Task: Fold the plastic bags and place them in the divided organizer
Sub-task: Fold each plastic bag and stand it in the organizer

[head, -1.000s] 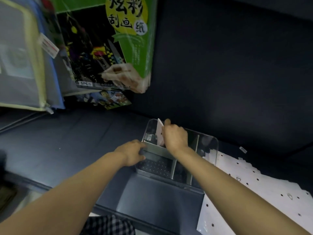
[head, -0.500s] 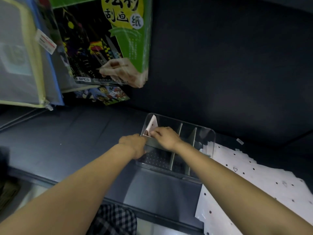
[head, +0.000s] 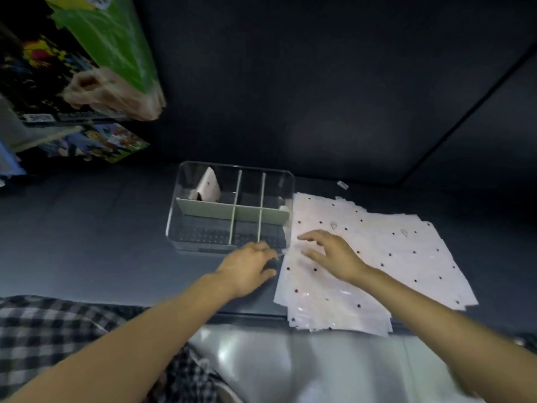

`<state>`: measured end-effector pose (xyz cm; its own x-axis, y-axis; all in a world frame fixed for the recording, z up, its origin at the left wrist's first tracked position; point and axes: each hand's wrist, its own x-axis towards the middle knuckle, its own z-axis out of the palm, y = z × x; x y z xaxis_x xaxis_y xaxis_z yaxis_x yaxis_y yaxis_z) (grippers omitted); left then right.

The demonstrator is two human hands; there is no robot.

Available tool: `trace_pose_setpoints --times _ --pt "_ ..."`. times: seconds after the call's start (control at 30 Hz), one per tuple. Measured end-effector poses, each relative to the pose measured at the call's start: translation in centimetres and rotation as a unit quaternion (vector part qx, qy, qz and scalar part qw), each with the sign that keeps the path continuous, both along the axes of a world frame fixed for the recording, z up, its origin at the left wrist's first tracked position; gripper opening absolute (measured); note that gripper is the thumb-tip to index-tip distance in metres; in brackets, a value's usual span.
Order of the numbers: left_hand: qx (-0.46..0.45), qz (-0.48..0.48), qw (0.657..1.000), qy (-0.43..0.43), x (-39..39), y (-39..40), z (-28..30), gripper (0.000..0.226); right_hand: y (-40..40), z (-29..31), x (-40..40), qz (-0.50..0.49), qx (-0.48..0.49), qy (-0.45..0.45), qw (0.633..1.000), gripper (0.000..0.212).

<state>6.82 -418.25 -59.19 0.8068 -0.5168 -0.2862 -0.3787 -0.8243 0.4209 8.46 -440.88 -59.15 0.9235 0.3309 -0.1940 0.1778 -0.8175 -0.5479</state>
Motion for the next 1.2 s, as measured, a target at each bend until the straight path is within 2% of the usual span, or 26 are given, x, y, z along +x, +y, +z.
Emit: trace_pose_setpoints --times 0.1,0.17,0.23,0.33,0.43,0.57,0.6,0.67,0.77,0.83,0.93,1.0,1.07,1.13,1.2 --pt "-0.018 -0.041 0.999 0.025 -2.0 -3.2 -2.1 0.043 -4.9 -2.4 -5.1 0.036 -0.096 0.032 0.994 0.059" --pt "0.004 -0.065 0.997 0.038 -3.3 -4.8 -3.8 0.052 -7.4 -4.0 -7.9 0.054 -0.151 0.045 0.986 0.077" --pt "0.029 -0.071 0.996 0.042 -4.5 -5.9 -5.3 0.058 -9.3 -5.3 -9.8 0.066 -0.182 0.033 0.981 0.082" --pt "0.031 -0.042 0.999 0.008 -5.4 -6.6 -6.7 0.053 -10.7 -6.3 -11.1 0.061 -0.155 0.004 0.986 0.064" --pt "0.027 -0.018 0.999 -0.039 -5.4 -6.8 -6.7 0.032 -10.9 -5.9 -11.1 0.020 -0.092 0.015 0.995 0.044" --pt "0.030 0.011 0.999 -0.043 -5.0 -6.9 -5.8 0.026 -11.4 -4.8 -10.5 0.016 -0.085 0.034 0.996 0.036" --pt "0.016 0.015 0.999 -0.027 -4.8 -6.9 -5.5 0.024 -11.6 -4.3 -10.4 0.009 -0.082 0.045 0.996 0.033" --pt "-0.075 0.041 0.995 0.059 -4.4 -7.0 -4.9 0.019 -12.0 -3.3 -10.1 -0.009 -0.061 0.078 0.995 0.032" --pt "-0.258 0.095 0.933 0.231 -3.6 -7.2 -3.3 0.025 -12.5 -1.0 -9.8 -0.032 -0.009 0.143 0.989 0.039" --pt "-0.309 0.114 0.899 0.288 -3.1 -7.2 -2.5 0.029 -12.7 0.2 -9.7 -0.013 -0.034 0.142 0.989 0.046" --pt "-0.340 0.157 0.867 0.328 -2.6 -7.2 -2.1 0.024 -12.7 1.6 -8.3 -0.006 -0.028 0.075 0.997 0.015" --pt "-0.376 0.217 0.855 0.284 -2.5 -7.5 -2.2 0.018 -12.5 2.3 -6.2 -0.032 -0.011 0.043 0.999 0.014" --pt "-0.380 0.283 0.867 0.158 -2.7 -8.0 -2.4 0.008 -12.2 2.4 -3.5 -0.045 -0.026 0.022 0.998 0.018" --pt "-0.320 0.319 0.892 -0.014 -3.2 -8.5 -2.6 0.022 -11.9 1.8 -0.7 -0.056 -0.050 0.012 0.997 0.020" --pt "-0.279 0.289 0.905 -0.143 -3.8 -8.8 -2.8 0.034 -11.6 0.9 1.7 -0.070 -0.063 0.023 0.995 0.020"
